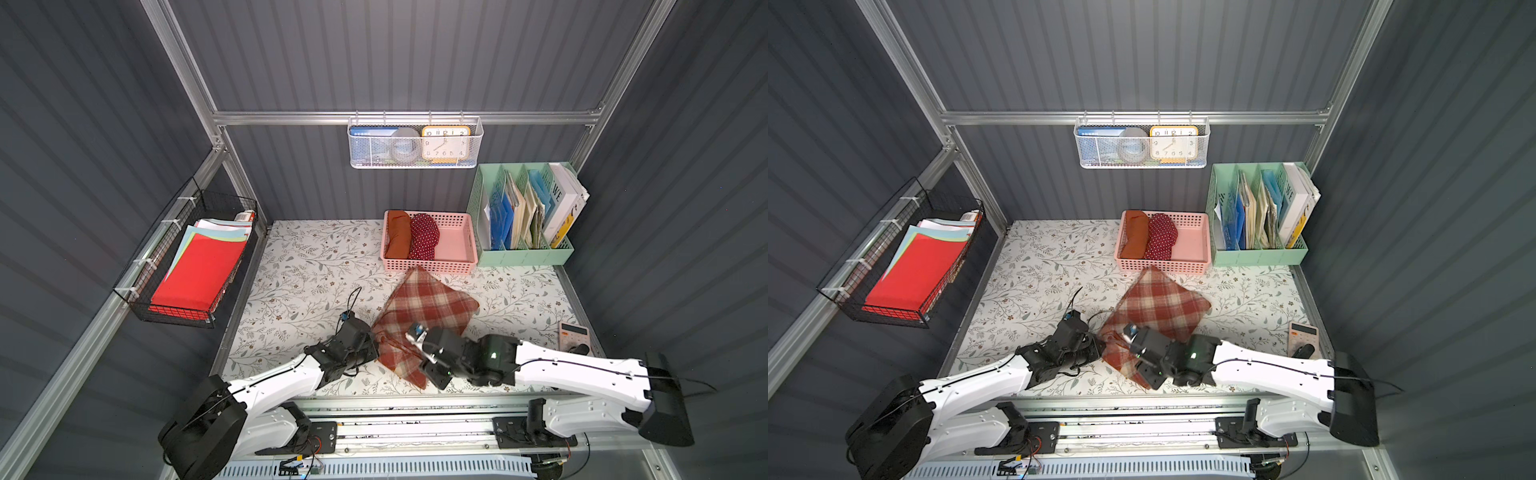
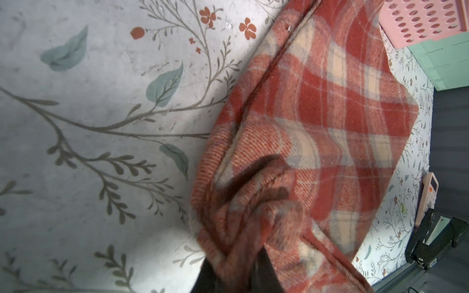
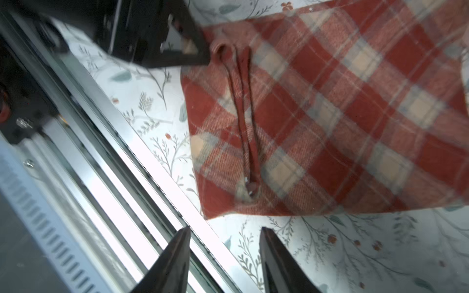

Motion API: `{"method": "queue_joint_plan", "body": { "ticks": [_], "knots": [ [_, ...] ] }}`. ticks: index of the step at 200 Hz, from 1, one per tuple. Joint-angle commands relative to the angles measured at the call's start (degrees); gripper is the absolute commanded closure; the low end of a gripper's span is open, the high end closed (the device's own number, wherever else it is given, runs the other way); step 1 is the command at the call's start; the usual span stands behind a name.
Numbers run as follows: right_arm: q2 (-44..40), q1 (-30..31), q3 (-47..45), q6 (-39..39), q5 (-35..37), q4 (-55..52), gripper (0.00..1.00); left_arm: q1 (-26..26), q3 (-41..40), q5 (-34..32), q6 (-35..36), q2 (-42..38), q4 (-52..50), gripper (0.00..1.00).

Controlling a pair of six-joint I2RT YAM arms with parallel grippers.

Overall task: Roll up the skirts
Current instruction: Roll the skirt at the center of the board.

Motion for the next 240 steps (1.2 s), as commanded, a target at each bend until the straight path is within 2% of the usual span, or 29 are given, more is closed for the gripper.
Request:
{"method": "queue_joint_plan", "body": {
  "ticks": [1, 6, 14, 34, 69, 84, 112, 116, 136, 141, 184, 240],
  "knots": [
    [7.26, 8.83, 3.82, 3.37, 20.05, -10.33, 0.4, -0.36, 1.22, 5.58, -0.66, 0.75, -3.69, 1.0],
    [9.81, 10.82, 5.3, 3.61, 21.65, -11.65, 0.38, -0.35, 1.29, 6.74, -0.86, 0.97, -3.53, 1.0],
    [13.81, 13.39, 8.27, 6.01, 26.59, -15.29, 0.29, -0.35, 1.58, 8.84, -1.19, 1.37, -3.03, 1.0],
    [20.27, 16.02, 12.43, 4.68, 31.23, -16.94, 0.25, -0.35, 4.45, 12.21, -1.92, 1.84, -2.95, 1.0],
    [20.07, 16.95, 12.21, -1.77, 30.3, -8.95, 0.23, -0.35, 10.25, 17.41, -1.05, 0.79, -9.91, 1.0],
    [20.36, 16.95, 11.18, -2.7, 31.36, -7.53, 0.17, -0.35, 11.63, 18.65, -0.76, 0.87, -11.99, 1.0],
    [21.08, 16.96, 8.67, -2.08, 29.93, -4.65, 0.15, -0.35, 12.68, 18.9, -0.76, 1.34, -14.0, 1.0],
    [21.32, 16.94, 8.19, -1.61, 29.73, -4.2, 0.11, -0.35, 12.7, 18.79, -0.79, 1.43, -14.0, 1.0],
    [22.99, 16.86, 5.82, -0.24, 30.95, -1.53, 0.09, -0.35, 12.56, 18.69, -0.77, 1.99, -13.66, 1.0],
    [23.47, 16.77, 5.46, 0.22, 31.11, -0.94, 0.06, -0.35, 12.49, 18.61, -0.94, 2.04, -13.5, 1.0],
    [28.82, 15.02, 4.69, 0.26, 30.2, 1.93, 0.05, -0.35, 12.33, 18.32, -2.2, 1.72, -13.6, 1.0],
    [36.09, 12.29, 6.69, 1.61, 40.34, 1.47, 0.06, -0.35, 10.06, 18.93, -4.45, 0.59, -11.91, 1.0]
  ]
}}
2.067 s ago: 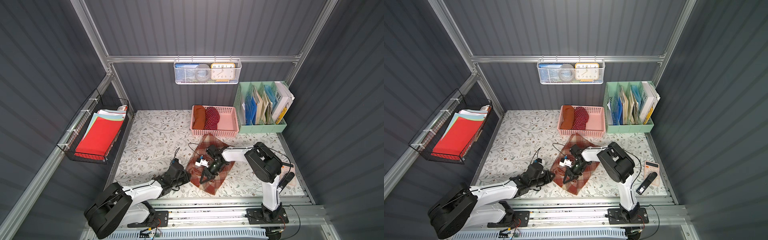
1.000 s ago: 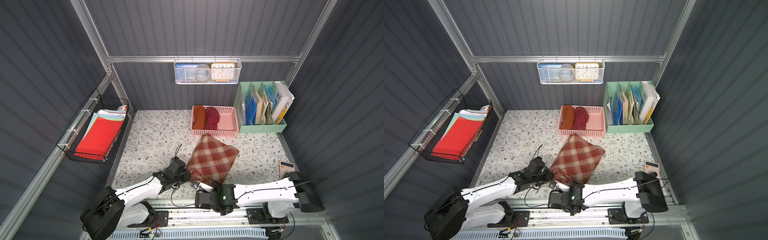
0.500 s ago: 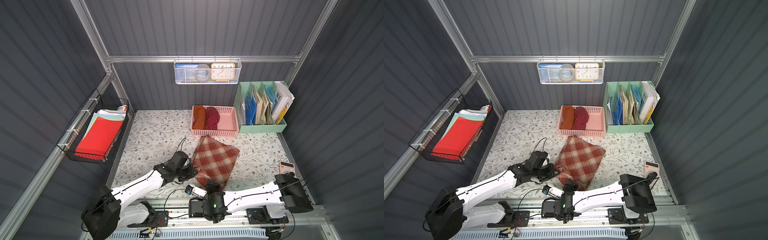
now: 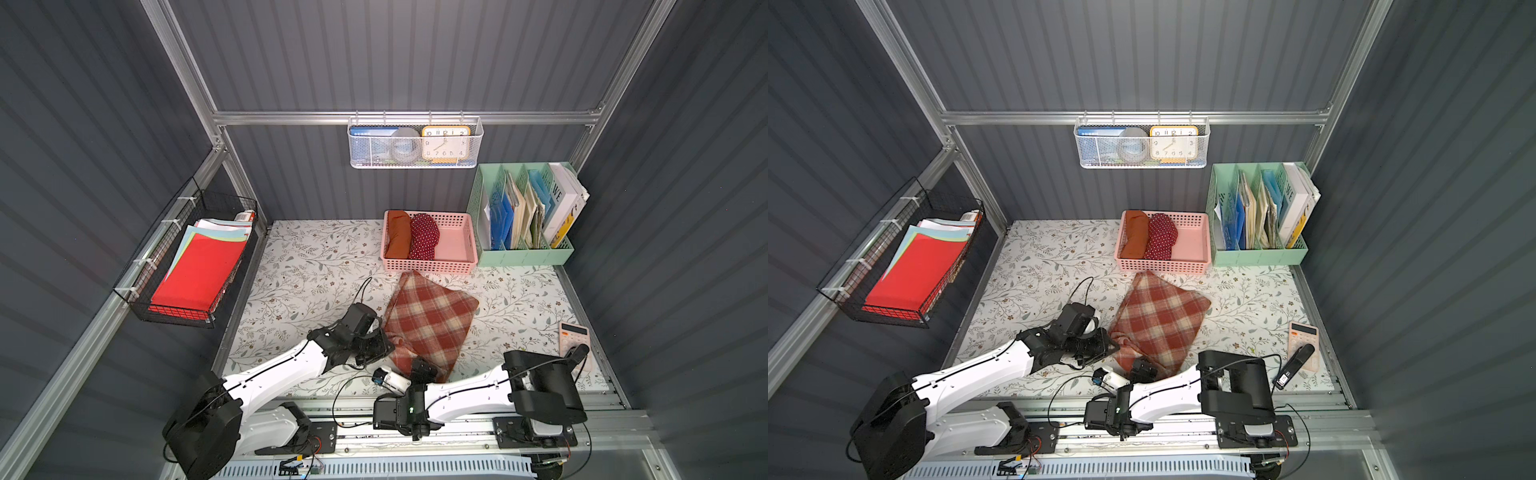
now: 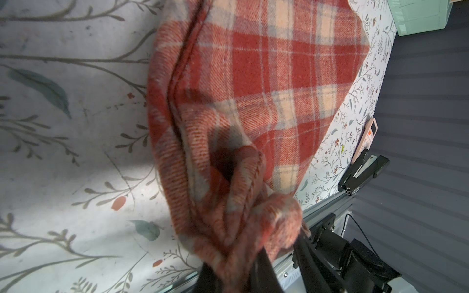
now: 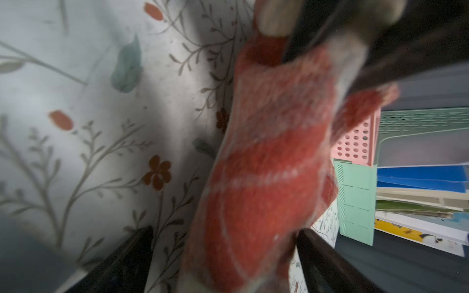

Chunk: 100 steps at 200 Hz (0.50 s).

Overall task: Roll up the skirts
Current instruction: Roll the skirt at the center of the board.

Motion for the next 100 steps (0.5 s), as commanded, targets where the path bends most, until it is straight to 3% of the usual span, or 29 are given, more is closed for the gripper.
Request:
{"method": "queue_joint_plan", "body": {
  "ticks": [1, 41, 70, 100],
  "knots": [
    [3.07, -0.45, 0.78, 1.26, 4.79, -0.31, 0.06, -0.35, -1.49, 1.74, -1.93, -1.27, 0.04, 1.0],
    [5.74, -1.95, 0.87, -1.74, 5.27, 3.93, 0.09, -0.35, -2.22, 2.02, -2.53, -1.69, 0.45, 1.0],
    [6.81, -2.03, 1.32, 0.8, 10.0, 1.17, 0.28, -0.26, -3.0, 1.92, -3.61, -3.02, 0.48, 1.0],
    [6.66, -1.99, 1.59, 2.94, 12.76, -0.9, 0.42, -0.26, -4.1, 2.54, -4.1, -3.03, 2.07, 1.0]
  ]
}}
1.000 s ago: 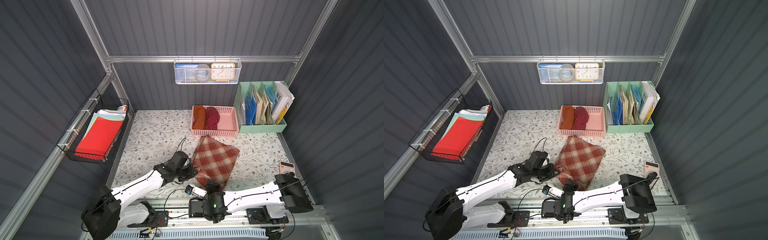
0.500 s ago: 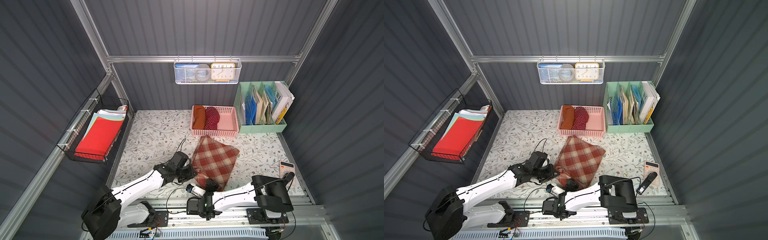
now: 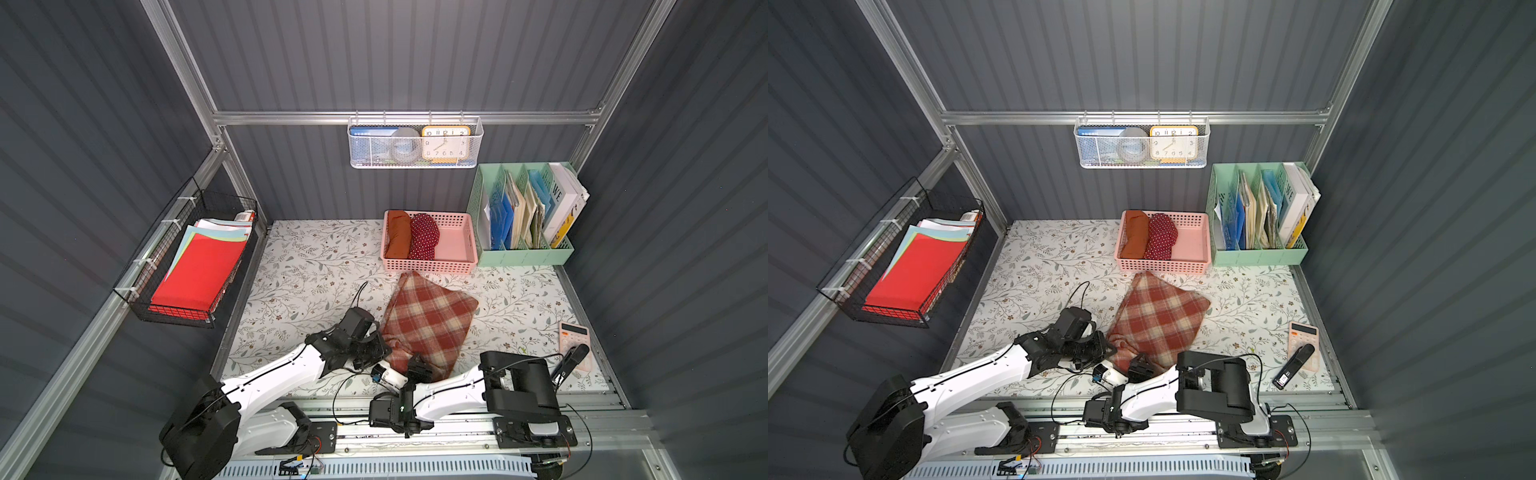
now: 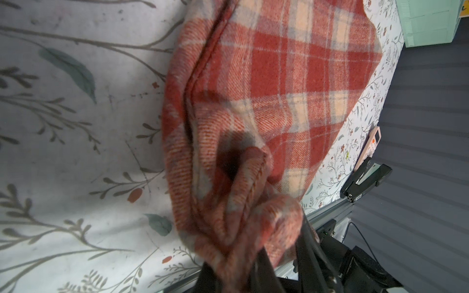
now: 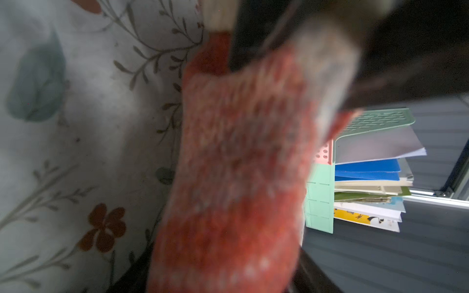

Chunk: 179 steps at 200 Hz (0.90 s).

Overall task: Roll up the skirts
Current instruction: Roll the skirt at the center of the board.

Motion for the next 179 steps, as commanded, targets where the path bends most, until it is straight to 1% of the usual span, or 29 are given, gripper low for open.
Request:
{"method": "queue_joint_plan", "body": {
  "ticks": [1, 10, 25, 34, 36, 40, 49, 55, 70, 79, 89, 109, 111, 114, 122, 132, 140, 150, 162, 170, 179],
  "knots": [
    [0.42, -0.92, 0.69, 2.27, 3.28, -2.11, 0.42, -0.4, -1.11, 3.18, -1.33, -1.21, 0.8, 1.0],
    [-0.04, -0.96, 0.27, 1.66, 2.97, -1.18, 0.5, -0.44, -1.38, 3.36, -1.31, -1.28, 1.12, 1.0],
    [-0.35, -1.77, 0.5, 0.39, -0.4, -0.82, 0.62, -0.44, -1.61, 3.51, -1.44, -2.03, 1.22, 1.0],
    [-0.38, -1.97, 0.47, -1.04, -2.39, 0.09, 0.73, -0.4, -1.61, 3.48, -2.03, -2.87, 1.0, 1.0],
    [-0.38, -2.04, 0.42, -1.35, -2.95, 0.24, 0.75, -0.4, -1.61, 3.49, -2.19, -3.01, 0.93, 0.97],
    [-0.29, -2.25, 0.43, -1.9, -4.04, 0.49, 0.79, -0.4, -1.54, 3.28, -2.17, -3.45, 0.72, 0.88],
    [-0.26, -2.65, 0.49, -2.56, -6.26, 0.86, 0.86, -0.03, -0.87, 2.04, -1.6, -4.41, -1.06, 0.62],
    [-0.18, -2.89, 0.51, -3.33, -7.98, 1.04, 0.9, 0.33, -0.31, 1.05, -0.97, -5.02, -2.22, 0.5],
    [-0.34, -3.96, 0.73, -4.43, -12.37, 0.85, 1.0, 2.72, 1.13, -0.92, 0.37, -6.71, -5.74, 0.3],
    [-1.0, -4.57, 0.55, -5.61, -15.55, 1.25, 1.0, 4.83, 2.03, -1.96, 1.83, -7.76, -7.5, 0.2],
    [-2.05, -5.53, 0.48, -6.26, -20.46, 1.19, 1.0, 8.03, 2.97, -3.09, 3.38, -8.78, -9.68, 0.14],
    [-5.52, -7.42, 0.12, -7.79, -32.88, 2.0, 1.0, 14.31, 4.9, -4.08, 7.02, -9.41, -11.55, 0.09],
    [-6.03, -7.42, 0.03, -8.03, -34.39, 2.12, 1.0, 14.77, 5.16, -4.14, 7.52, -9.44, -11.61, 0.09],
    [-6.63, -9.12, 0.03, -8.26, -36.4, 2.24, 1.0, 15.34, 5.54, -4.18, 8.15, -9.27, -11.65, 0.08],
    [-8.22, -10.11, 0.1, -8.55, -40.29, 2.22, 1.0, 16.5, 6.64, -4.42, 9.51, -8.76, -12.04, 0.08],
    [-10.47, -11.3, 0.11, -9.61, -47.59, 2.2, 1.0, 17.13, 7.95, -5.2, 10.98, -8.08, -12.68, 0.08],
    [-11.79, -12.47, 0.03, -9.9, -51.8, 2.34, 1.0, 17.35, 8.88, -5.52, 11.87, -7.68, -12.82, 0.08],
    [-12.87, -14.77, 0.11, -10.75, -60.16, 2.09, 1.0, 17.45, 9.18, -5.3, 12.48, -7.52, -12.12, 0.08],
    [-12.79, -17.77, 0.79, -11.48, -67.31, 1.63, 1.0, 17.53, 8.61, -4.37, 12.67, -7.52, -10.51, 0.08],
    [-12.09, -20.18, 1.39, -12.63, -73.61, 1.35, 1.0, 17.53, 7.75, -3.69, 12.6, -7.53, -9.34, 0.09],
    [-11.19, -22.8, 2.27, -12.36, -78.19, 1.75, 1.0, 17.53, 6.83, -3.28, 12.47, -7.5, -8.29, 0.09]
  ]
}}
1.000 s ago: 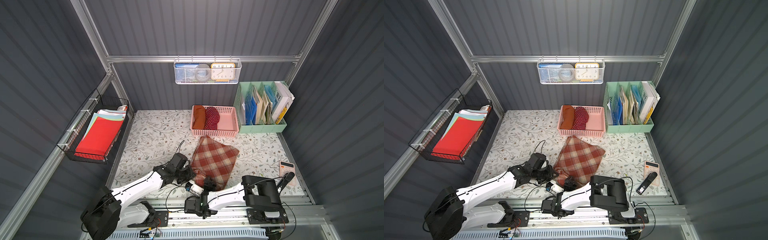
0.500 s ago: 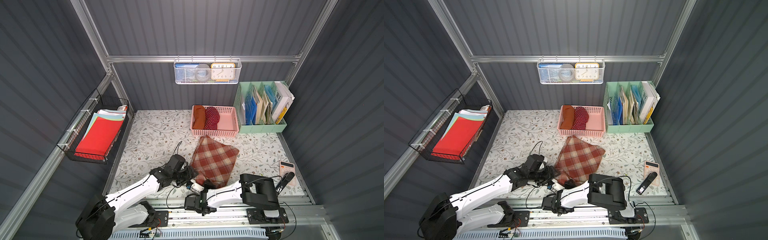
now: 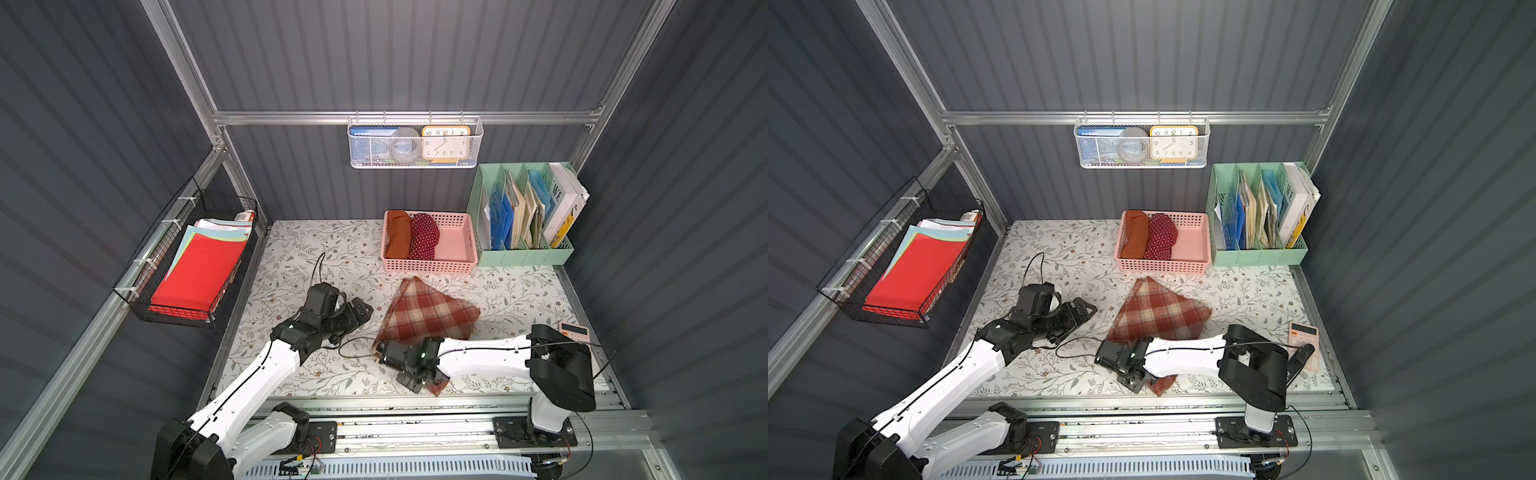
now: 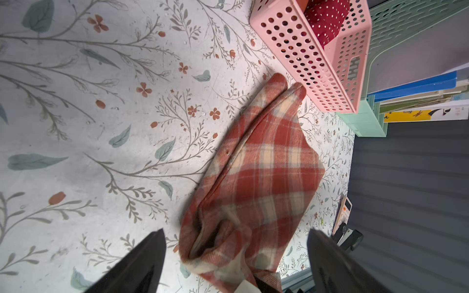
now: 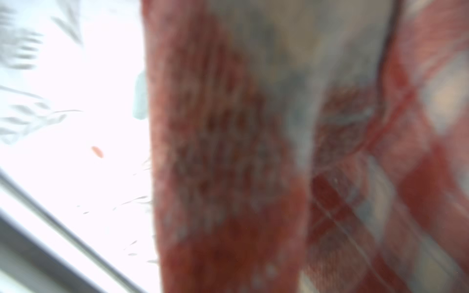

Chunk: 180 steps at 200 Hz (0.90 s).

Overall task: Roll up the skirts
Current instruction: Roll the skirt at the center of the board.

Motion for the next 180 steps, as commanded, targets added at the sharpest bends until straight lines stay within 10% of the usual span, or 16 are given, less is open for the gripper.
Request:
{"method": "queue_joint_plan", "body": {
  "ticks": [1, 37, 78, 180],
  "knots": [
    [2.03, -5.21, 1.46, -2.05, -24.75, -0.37, 1.0, 0.29, -1.35, 0.99, 2.75, 0.33, 1.12, 0.09],
    [6.78, -16.72, 1.58, -3.78, -52.93, 5.78, 1.0, 0.29, -4.49, 4.01, 3.15, -0.55, 4.99, 0.11],
    [11.83, -25.71, -3.28, 1.29, -67.9, 18.23, 1.0, 0.29, -6.32, 5.91, 6.87, -3.72, 6.48, 0.13],
    [10.63, -31.63, -12.81, 7.2, -53.01, 19.58, 0.94, -5.43, -20.62, 5.06, -2.19, -12.79, 18.97, 0.17]
  ]
}}
